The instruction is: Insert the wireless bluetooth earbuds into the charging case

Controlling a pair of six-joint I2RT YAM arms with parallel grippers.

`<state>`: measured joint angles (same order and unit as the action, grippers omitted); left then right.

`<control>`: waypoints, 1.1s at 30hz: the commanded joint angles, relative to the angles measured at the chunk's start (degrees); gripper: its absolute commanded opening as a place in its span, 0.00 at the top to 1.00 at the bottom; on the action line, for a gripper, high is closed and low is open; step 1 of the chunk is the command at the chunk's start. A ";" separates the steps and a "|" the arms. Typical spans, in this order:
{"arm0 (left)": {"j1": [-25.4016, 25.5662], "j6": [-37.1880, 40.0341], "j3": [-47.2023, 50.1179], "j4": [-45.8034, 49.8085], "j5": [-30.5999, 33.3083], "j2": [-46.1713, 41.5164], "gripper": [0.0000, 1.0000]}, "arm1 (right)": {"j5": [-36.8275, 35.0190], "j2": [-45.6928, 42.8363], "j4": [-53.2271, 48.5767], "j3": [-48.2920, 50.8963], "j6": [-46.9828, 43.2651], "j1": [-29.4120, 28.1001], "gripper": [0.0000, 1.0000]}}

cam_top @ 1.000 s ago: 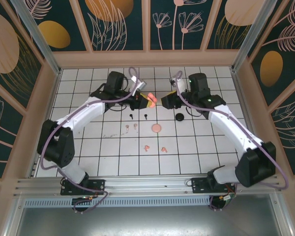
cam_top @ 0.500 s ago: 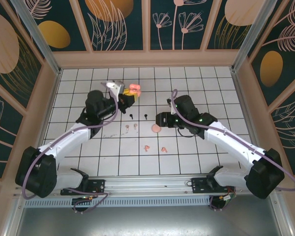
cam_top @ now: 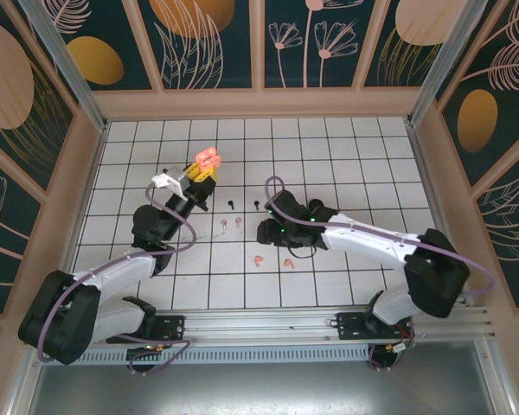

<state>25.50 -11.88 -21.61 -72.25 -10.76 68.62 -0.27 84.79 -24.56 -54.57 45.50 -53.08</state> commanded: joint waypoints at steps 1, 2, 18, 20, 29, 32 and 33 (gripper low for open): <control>0.17 -0.98 1.28 -13.24 5.47 -0.37 1.00 | -3.59 3.95 -4.11 -3.45 4.75 -2.72 0.43; 0.18 -0.47 1.30 -13.74 6.41 -0.57 1.00 | -4.08 5.27 -4.78 -4.15 5.47 -3.39 0.42; 0.19 0.90 2.07 -18.19 11.55 -0.20 1.00 | -8.15 18.79 -13.94 -14.31 16.96 -9.19 0.40; 0.17 0.81 2.09 -18.62 11.72 -0.12 1.00 | -8.25 20.04 -15.01 -15.52 17.65 -9.56 0.40; 0.17 0.10 2.62 -20.82 11.64 0.77 1.00 | -8.09 23.48 -16.31 -17.33 19.92 -10.64 0.42; 0.15 -0.33 2.97 -21.74 11.64 1.02 1.00 | -8.00 23.97 -16.06 -17.24 20.33 -10.72 0.43; 0.18 -0.42 3.05 -21.92 11.44 1.21 1.00 | -7.99 24.14 -16.05 -17.15 20.50 -10.69 0.44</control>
<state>25.50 -11.68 -19.29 -89.65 0.56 69.38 -7.49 108.01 -38.11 -70.48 64.12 -63.22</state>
